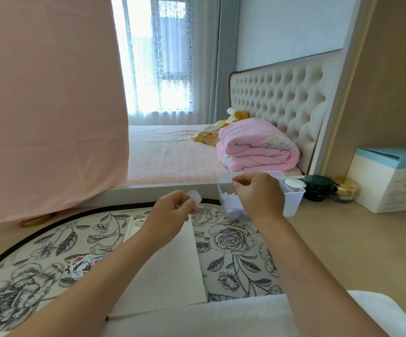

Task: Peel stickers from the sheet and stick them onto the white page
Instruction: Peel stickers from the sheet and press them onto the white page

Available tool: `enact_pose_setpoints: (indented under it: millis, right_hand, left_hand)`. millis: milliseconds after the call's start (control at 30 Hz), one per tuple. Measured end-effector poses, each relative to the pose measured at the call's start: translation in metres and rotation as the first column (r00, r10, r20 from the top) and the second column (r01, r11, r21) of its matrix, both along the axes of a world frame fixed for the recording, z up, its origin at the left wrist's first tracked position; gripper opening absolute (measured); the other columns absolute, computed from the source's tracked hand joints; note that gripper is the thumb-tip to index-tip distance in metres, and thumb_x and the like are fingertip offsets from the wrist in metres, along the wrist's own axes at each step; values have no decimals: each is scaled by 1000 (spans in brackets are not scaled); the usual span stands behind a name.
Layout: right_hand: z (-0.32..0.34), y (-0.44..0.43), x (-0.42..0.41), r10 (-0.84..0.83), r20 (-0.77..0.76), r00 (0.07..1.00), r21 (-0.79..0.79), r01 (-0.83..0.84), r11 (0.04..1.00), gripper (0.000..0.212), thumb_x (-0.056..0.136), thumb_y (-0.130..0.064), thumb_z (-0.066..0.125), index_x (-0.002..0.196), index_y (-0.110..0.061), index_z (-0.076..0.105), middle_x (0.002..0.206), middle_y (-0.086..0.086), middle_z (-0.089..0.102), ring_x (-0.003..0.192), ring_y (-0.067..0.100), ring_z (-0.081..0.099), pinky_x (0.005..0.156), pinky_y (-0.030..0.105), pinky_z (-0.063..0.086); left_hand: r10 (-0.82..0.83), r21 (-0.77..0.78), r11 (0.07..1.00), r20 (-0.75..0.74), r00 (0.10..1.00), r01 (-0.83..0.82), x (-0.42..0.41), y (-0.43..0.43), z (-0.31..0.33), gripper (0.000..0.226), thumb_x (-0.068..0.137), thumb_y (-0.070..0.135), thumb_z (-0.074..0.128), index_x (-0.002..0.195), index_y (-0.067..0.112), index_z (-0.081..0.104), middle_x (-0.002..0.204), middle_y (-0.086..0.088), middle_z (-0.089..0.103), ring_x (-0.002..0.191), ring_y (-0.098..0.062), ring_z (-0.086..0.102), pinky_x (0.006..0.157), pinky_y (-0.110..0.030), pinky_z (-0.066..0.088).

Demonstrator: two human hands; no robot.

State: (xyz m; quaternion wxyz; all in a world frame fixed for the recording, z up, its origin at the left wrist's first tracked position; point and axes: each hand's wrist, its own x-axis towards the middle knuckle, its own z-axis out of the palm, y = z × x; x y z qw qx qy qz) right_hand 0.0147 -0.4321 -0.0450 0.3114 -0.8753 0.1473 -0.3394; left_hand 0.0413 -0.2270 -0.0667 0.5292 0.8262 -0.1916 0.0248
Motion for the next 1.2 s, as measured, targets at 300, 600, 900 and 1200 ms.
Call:
enact_pose_setpoints:
  millis: [300,600,900,1200]
  right_hand:
    - [11,20,-1,178,-83,981,-155,-189,970,13,91,-30,71,102,-32,77,106,-12,62,89,8,56,72,23,38]
    - [4,98,-12,484,-160,860,-425,-503,752,10,81,-38,79,90,-37,73,96,-18,66,77,0,57,67,18,40]
    - [-12,107,-4,508,-5,862,-332,-480,812,9,83,-30,78,80,-36,72,86,-22,66,65,-9,54,62,11,39]
    - [-6,112,-8,630,20,776,536,-540,649,8,81,-1,80,86,-1,73,52,-7,64,40,6,49,40,13,37]
  left_hand:
    - [12,42,999,-35,999,-11,-5,22,-1,21,98,22,58,78,16,65,74,3,72,64,-8,60,60,-19,42]
    - [46,-108,992,-153,987,-63,-16,65,2,25,96,17,57,72,14,63,64,3,67,60,-14,61,58,-27,40]
    - [-60,-278,961,-231,971,-7,-12,77,-1,30,100,33,51,86,10,65,70,-3,68,61,-19,61,54,-29,44]
    - [14,-109,994,-19,1000,-16,-7,85,-8,11,94,16,63,83,16,68,74,5,74,63,-5,62,56,-10,43]
